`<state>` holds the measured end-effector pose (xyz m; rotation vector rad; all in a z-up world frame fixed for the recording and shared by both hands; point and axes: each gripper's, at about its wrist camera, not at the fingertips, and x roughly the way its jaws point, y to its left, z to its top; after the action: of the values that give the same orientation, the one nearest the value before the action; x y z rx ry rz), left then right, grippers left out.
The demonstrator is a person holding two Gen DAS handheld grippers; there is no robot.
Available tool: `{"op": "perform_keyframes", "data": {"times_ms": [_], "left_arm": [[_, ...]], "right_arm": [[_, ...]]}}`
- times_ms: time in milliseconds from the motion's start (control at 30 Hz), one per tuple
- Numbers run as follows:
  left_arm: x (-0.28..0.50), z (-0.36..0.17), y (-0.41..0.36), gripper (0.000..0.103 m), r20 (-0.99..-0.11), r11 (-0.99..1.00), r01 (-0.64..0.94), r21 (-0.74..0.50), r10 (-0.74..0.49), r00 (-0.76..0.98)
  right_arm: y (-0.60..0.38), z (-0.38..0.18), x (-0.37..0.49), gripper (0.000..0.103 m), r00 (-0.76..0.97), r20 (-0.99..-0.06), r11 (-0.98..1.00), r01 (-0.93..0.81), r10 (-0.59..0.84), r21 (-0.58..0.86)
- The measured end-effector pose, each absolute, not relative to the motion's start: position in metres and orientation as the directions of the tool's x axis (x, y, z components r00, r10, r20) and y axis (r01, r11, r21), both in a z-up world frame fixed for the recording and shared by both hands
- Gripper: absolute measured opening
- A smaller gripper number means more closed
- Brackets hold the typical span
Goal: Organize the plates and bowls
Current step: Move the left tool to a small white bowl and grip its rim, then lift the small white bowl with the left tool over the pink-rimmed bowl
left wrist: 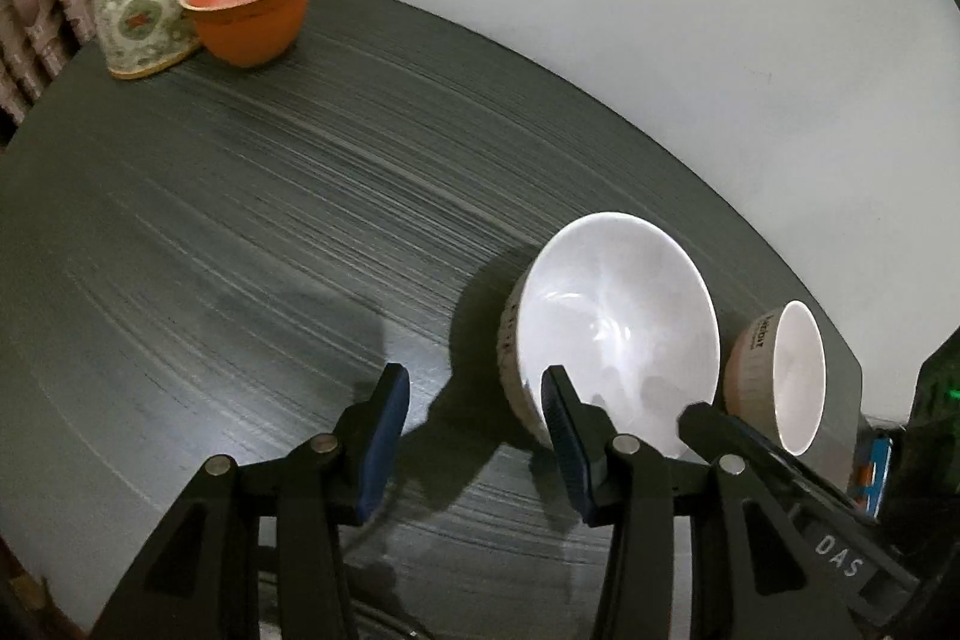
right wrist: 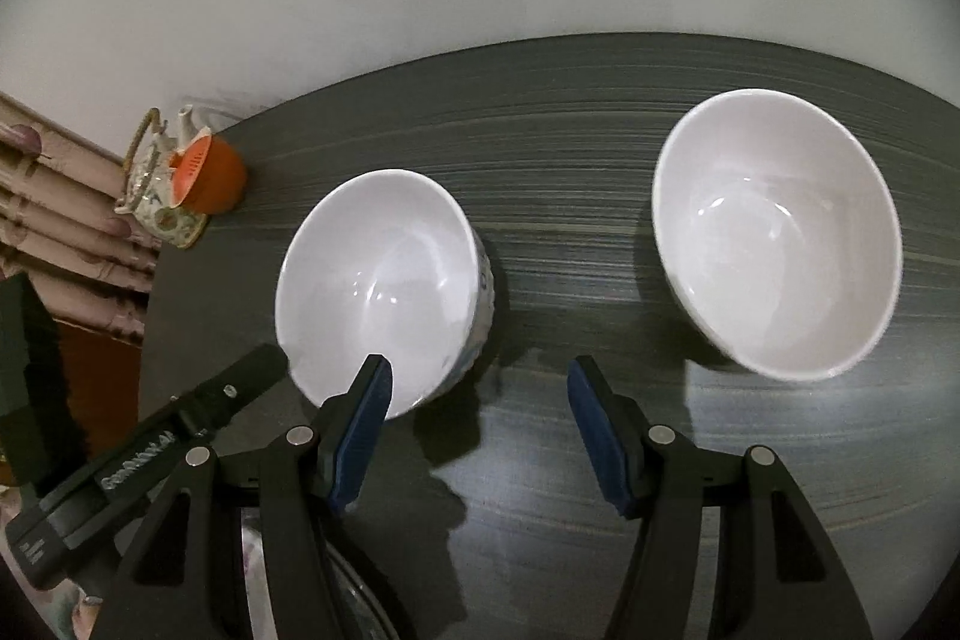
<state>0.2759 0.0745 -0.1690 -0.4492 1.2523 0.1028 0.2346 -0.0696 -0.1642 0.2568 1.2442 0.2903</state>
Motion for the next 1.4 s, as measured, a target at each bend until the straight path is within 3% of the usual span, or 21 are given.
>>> {"op": "perform_keyframes", "data": {"times_ms": [233, 267, 333, 600, 867, 1400], "left_arm": [[0.292, -0.185, 0.066, 0.045, -0.936, 0.908, -0.315, -0.276, -0.179, 0.303], [0.294, -0.186, 0.064, 0.042, -0.937, 0.908, -0.317, -0.273, -0.176, 0.301], [0.297, -0.192, 0.061, 0.022, -0.937, 0.906, -0.316, -0.280, -0.187, 0.294], [0.298, -0.195, 0.048, 0.015, -0.934, 0.900, -0.316, -0.299, -0.208, 0.290], [0.276, -0.163, 0.033, 0.015, -0.928, 0.912, -0.283, -0.296, -0.205, 0.312], [0.186, -0.057, -0.016, 0.015, -0.875, 0.928, -0.149, -0.341, -0.256, 0.410]], "right_arm": [[-0.065, -0.177, 0.252, 0.054, 0.289, -0.897, 0.942, -0.072, 0.334, 0.327], [-0.063, -0.179, 0.254, 0.050, 0.286, -0.898, 0.942, -0.074, 0.334, 0.327], [-0.060, -0.183, 0.258, 0.046, 0.278, -0.900, 0.941, -0.076, 0.337, 0.329], [-0.058, -0.193, 0.258, 0.021, 0.262, -0.883, 0.921, -0.094, 0.389, 0.378], [-0.062, -0.178, 0.242, 0.021, 0.278, -0.881, 0.923, -0.104, 0.384, 0.370], [-0.120, -0.076, 0.150, 0.021, 0.429, -0.821, 0.922, -0.090, 0.376, 0.376]]}}
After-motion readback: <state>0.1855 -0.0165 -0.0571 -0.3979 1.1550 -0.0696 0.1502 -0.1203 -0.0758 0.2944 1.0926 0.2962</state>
